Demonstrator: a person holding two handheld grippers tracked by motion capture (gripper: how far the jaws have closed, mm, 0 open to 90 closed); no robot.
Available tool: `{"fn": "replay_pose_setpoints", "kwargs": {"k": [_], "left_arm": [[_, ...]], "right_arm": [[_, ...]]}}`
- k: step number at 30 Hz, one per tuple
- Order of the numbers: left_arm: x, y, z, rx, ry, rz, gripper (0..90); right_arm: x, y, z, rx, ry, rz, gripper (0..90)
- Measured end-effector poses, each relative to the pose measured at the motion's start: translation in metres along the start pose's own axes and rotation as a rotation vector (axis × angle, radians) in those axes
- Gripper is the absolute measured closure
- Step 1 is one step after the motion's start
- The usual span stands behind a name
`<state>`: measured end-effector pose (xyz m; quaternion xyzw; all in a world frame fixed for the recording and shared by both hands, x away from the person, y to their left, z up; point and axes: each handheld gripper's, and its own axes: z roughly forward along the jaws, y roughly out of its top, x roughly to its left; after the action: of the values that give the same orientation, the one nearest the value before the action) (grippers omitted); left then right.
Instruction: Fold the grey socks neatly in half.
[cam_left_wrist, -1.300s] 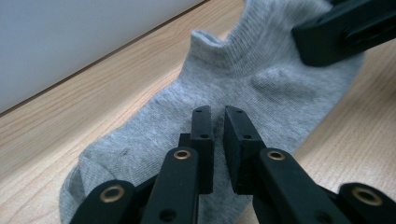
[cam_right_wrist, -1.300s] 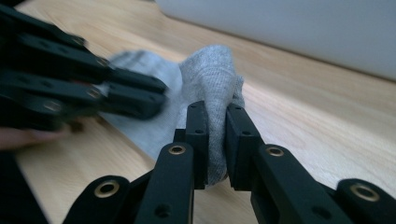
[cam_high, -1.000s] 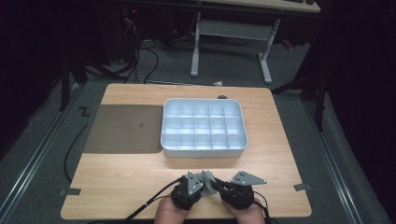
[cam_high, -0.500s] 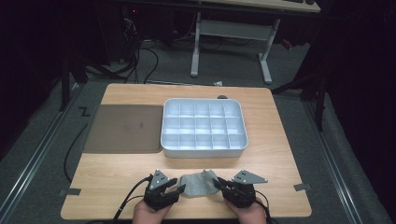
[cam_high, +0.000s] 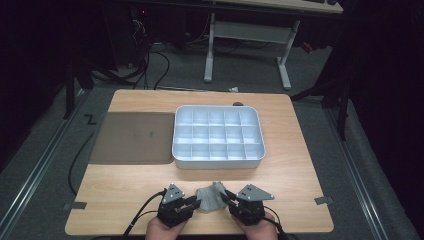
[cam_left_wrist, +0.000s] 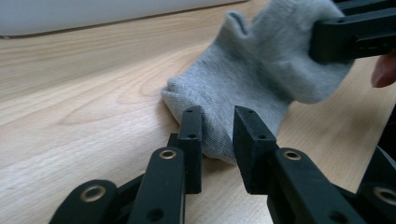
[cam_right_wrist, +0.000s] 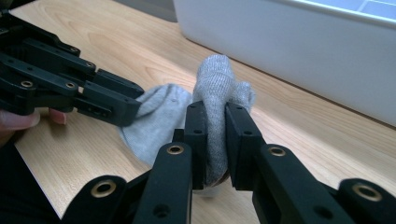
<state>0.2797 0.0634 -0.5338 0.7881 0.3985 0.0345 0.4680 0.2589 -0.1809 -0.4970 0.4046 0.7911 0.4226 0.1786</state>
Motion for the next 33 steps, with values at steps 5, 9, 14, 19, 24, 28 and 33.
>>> {"fn": "replay_pose_setpoints", "kwargs": {"k": [5, 9, 14, 19, 24, 28, 33], "left_arm": [[-0.004, 0.0, 0.004, 0.006, -0.019, 0.008, 73.4], [-0.005, -0.001, 0.004, 0.01, -0.033, 0.023, 72.9], [-0.003, -0.005, -0.005, 0.014, -0.049, 0.034, 69.7], [0.002, -0.007, -0.017, 0.004, -0.056, 0.028, 70.6], [0.004, -0.01, -0.015, 0.026, -0.046, 0.017, 77.0], [0.0, -0.012, -0.009, 0.052, -0.042, 0.031, 79.8], [0.0, -0.012, -0.009, 0.055, -0.041, 0.032, 79.9]], "right_arm": [[0.007, 0.001, 0.006, 0.009, 0.008, -0.019, 80.1], [0.013, 0.001, 0.012, 0.021, 0.02, -0.035, 79.7], [0.016, 0.0, 0.018, 0.035, 0.031, -0.045, 79.1], [0.016, -0.002, 0.018, 0.037, 0.031, -0.044, 78.9], [0.017, -0.002, 0.017, 0.034, 0.038, -0.048, 78.1], [0.026, -0.002, 0.023, 0.039, 0.069, -0.065, 76.3], [0.03, -0.004, 0.031, 0.05, 0.087, -0.07, 75.9]]}}
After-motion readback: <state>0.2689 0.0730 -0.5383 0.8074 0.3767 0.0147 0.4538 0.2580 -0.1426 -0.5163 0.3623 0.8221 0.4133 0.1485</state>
